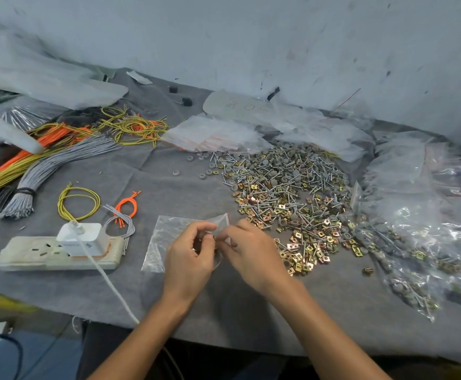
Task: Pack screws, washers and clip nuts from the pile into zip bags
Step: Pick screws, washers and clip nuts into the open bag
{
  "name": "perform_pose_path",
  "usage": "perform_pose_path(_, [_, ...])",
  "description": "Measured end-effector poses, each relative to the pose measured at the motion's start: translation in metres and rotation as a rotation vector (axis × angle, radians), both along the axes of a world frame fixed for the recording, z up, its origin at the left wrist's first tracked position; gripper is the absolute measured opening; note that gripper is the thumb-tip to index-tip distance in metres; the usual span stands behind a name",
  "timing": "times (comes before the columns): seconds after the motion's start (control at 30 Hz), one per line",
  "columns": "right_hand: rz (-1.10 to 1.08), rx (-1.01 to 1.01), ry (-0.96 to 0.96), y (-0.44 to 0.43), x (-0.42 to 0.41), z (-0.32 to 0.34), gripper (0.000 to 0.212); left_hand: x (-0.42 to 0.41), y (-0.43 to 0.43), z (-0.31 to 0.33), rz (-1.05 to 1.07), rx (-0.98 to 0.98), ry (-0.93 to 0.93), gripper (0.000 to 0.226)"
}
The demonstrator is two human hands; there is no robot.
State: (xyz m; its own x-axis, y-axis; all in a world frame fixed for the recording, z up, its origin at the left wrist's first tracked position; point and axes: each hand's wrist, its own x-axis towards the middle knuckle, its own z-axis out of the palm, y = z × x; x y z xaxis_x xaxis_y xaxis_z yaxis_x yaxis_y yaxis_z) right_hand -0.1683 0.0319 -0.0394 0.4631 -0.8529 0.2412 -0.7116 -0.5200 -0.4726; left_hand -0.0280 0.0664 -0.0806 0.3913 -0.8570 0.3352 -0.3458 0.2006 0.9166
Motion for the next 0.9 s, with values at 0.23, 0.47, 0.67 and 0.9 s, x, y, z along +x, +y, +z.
perform_pose_path(0.23, [-0.098, 0.044, -0.082, -0.01, -0.034, 0.016, 0.011, 0.0, -0.001, -0.001, -0.014, -0.003, 0.016, 0.018])
perform_pose_path(0.47, [-0.198, 0.16, 0.149, -0.018, -0.098, 0.024, 0.008, -0.001, -0.001, 0.0, -0.018, 0.01, 0.032, 0.017])
perform_pose_path(0.67, [-0.168, 0.191, 0.292, -0.014, -0.098, 0.011, 0.011, -0.002, 0.0, 0.0, -0.027, 0.0, 0.017, 0.016])
perform_pose_path(0.9, [-0.147, 0.182, 0.316, -0.012, -0.086, 0.004, 0.019, -0.002, 0.001, 0.0, -0.033, 0.003, 0.012, 0.017])
